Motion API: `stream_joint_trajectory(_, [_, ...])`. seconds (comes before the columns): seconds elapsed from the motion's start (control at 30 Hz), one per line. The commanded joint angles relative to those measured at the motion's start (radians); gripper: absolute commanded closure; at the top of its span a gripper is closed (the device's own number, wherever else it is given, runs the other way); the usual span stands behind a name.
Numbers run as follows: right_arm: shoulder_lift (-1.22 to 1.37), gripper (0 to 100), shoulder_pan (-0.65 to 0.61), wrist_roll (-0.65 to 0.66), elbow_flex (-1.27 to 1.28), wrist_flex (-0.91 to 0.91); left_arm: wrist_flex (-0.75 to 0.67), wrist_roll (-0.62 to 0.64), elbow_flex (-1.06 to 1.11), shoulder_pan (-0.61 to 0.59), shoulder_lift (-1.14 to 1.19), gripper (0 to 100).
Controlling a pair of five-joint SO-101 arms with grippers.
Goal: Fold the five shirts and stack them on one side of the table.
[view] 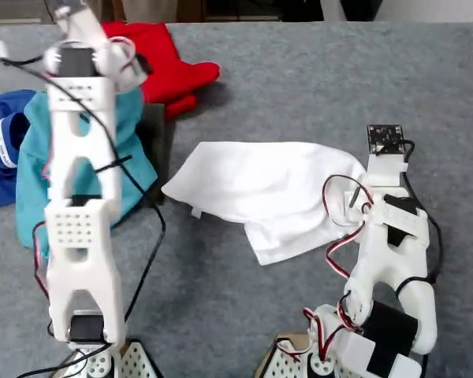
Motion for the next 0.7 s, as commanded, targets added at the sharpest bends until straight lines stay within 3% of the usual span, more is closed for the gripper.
stream_joint_trajectory(0.0, [-0.03, 99.5, -0.016, 0.011, 0.002, -0.017, -0.242, 0.064, 0.028, 0.041, 0.087, 71])
stream_joint_trajectory(0.13, [-0.03, 99.5, -0.016, 0.011, 0.002, -0.017, -0.279, 0.071, 0.034, 0.066, 0.237, 72])
stream_joint_trajectory(0.27, [-0.03, 99.5, -0.016, 0.011, 0.002, -0.017, -0.23, 0.071, 0.003, 0.041, 0.323, 75])
stream_joint_trajectory(0.53, [-0.03, 99.5, -0.016, 0.011, 0.002, -0.017, -0.035, 0.064, -0.184, -0.08, 0.326, 99])
stream_joint_trajectory(0.67, [-0.03, 99.5, -0.016, 0.011, 0.002, -0.017, 0.201, 0.06, -0.431, -0.17, 0.3, 98])
